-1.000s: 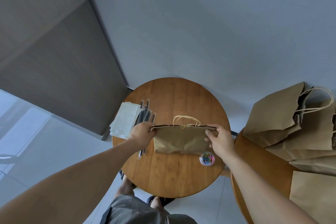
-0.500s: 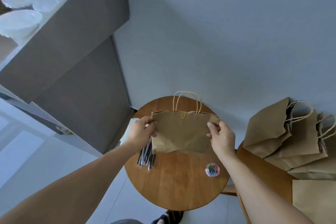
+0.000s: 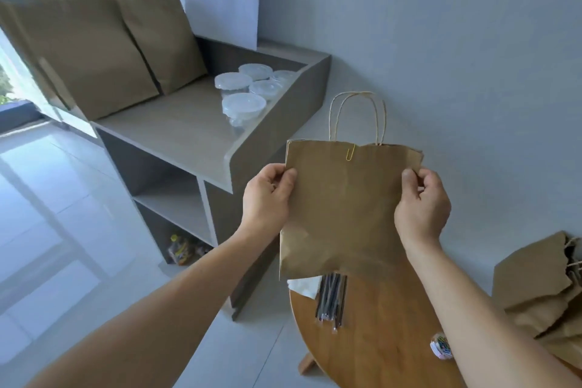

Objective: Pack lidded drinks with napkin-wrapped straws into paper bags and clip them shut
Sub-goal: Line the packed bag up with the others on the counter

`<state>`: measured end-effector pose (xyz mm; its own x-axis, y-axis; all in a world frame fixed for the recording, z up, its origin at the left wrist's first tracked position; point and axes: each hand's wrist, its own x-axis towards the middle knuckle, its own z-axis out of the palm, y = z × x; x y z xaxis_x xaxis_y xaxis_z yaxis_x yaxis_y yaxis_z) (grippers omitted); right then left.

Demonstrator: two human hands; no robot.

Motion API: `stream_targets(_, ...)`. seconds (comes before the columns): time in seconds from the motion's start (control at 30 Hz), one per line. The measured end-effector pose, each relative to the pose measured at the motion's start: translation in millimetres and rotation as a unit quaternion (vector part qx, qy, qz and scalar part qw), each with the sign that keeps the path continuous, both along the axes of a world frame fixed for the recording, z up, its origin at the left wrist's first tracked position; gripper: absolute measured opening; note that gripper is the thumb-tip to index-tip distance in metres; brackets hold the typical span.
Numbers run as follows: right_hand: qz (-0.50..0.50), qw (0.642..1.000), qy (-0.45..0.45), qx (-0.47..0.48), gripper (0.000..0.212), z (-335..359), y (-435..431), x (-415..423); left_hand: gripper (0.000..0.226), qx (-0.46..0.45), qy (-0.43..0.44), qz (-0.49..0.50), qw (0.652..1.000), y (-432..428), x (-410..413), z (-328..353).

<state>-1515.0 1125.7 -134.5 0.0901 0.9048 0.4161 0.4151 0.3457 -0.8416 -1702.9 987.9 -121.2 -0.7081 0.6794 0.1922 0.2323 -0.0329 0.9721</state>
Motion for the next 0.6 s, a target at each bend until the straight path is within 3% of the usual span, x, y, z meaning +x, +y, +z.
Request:
stream_targets(0.3, 0.151, 0.985, 0.041, 0.076, 0.018, 132.7, -57.0, -117.4, 0.015, 0.114, 0.046, 0.097, 0.988, -96.3, -98.9, 114.6)
stream_targets(0.5, 0.242, 0.963, 0.075, 0.093, 0.011, 199.3, -68.1, -210.4, 0.024, 0.164, 0.08, 0.174, 0.968, -123.3, -180.1, 177.9)
stream_targets(0.6, 0.283, 0.95, 0.077, 0.109, 0.013, 218.6, -59.8, -262.0, 0.017, 0.177, 0.08, 0.211, 0.958, -125.6, -217.3, 194.4)
